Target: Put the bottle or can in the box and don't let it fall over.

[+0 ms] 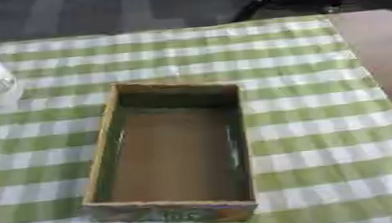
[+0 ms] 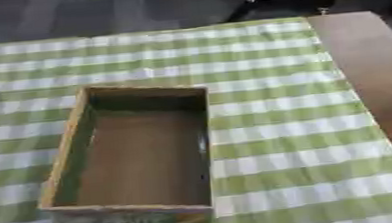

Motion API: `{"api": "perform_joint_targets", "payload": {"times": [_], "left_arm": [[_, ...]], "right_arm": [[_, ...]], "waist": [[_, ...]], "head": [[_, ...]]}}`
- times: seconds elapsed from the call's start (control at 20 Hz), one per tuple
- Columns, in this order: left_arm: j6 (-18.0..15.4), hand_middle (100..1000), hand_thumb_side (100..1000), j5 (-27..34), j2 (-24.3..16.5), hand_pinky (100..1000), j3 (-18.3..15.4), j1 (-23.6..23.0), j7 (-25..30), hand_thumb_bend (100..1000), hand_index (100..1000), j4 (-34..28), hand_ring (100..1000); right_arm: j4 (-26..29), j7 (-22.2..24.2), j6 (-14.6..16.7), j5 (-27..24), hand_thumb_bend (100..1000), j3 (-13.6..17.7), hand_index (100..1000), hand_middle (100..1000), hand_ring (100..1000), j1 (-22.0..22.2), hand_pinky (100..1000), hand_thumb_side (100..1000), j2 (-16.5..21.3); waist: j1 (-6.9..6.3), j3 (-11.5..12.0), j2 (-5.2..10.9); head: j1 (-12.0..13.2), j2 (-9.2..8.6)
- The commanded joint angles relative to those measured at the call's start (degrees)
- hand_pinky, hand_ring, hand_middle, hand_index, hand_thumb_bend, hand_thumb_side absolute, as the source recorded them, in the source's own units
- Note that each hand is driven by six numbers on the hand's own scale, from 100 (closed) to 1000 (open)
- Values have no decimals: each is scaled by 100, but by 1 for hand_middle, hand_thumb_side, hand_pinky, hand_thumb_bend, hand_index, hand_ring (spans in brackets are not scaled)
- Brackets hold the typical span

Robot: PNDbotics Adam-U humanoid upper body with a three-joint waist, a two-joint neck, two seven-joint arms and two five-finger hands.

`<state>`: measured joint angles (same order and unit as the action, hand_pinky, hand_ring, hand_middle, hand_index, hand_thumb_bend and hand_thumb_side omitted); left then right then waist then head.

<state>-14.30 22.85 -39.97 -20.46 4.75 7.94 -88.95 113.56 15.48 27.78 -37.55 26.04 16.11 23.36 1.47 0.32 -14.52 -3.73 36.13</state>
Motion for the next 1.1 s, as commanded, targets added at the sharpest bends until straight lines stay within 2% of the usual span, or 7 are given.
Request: {"api": "perform_joint_targets", "payload": {"times": [0.05, 0.25, 0.45, 0.8, 1.1], "left_arm": [[-11, 932, 420, -30, -304, 977, -100, 78, -16, 830, 995, 90, 1000], [-18, 935, 409, -49, -369, 980, -64, 140, 62, 832, 1000, 237, 1000], [-6, 938, 380, -103, -446, 981, -17, 240, 160, 845, 1000, 416, 1000], [-62, 959, 315, -185, -679, 1000, 154, 549, 467, 885, 1000, 950, 1000], [-329, 985, 309, -256, -890, 1000, 353, 883, 949, 915, 1000, 1539, 1000]], "right_arm": [[103, -4, -24, 6, 100, 33, 1000, 1000, 1000, 12, 909, 623, 86], [103, 5, -61, 4, 100, 27, 1000, 1000, 1000, 3, 909, 624, 85], [103, 13, -75, -4, 100, 24, 1000, 1000, 1000, 2, 909, 624, 83], [103, 38, -94, -4, 100, 10, 1000, 1000, 1000, 21, 909, 624, 63], [103, 62, -95, -1, 100, -6, 1000, 1000, 1000, 44, 909, 623, 52]], "waist": [[-12, -6, 85], [-14, 1, 91], [-6, 9, 92], [20, 3, 96], [42, -12, 106]], "head": [[97, -21], [266, -28], [400, -114], [390, -190], [387, -251]]}}
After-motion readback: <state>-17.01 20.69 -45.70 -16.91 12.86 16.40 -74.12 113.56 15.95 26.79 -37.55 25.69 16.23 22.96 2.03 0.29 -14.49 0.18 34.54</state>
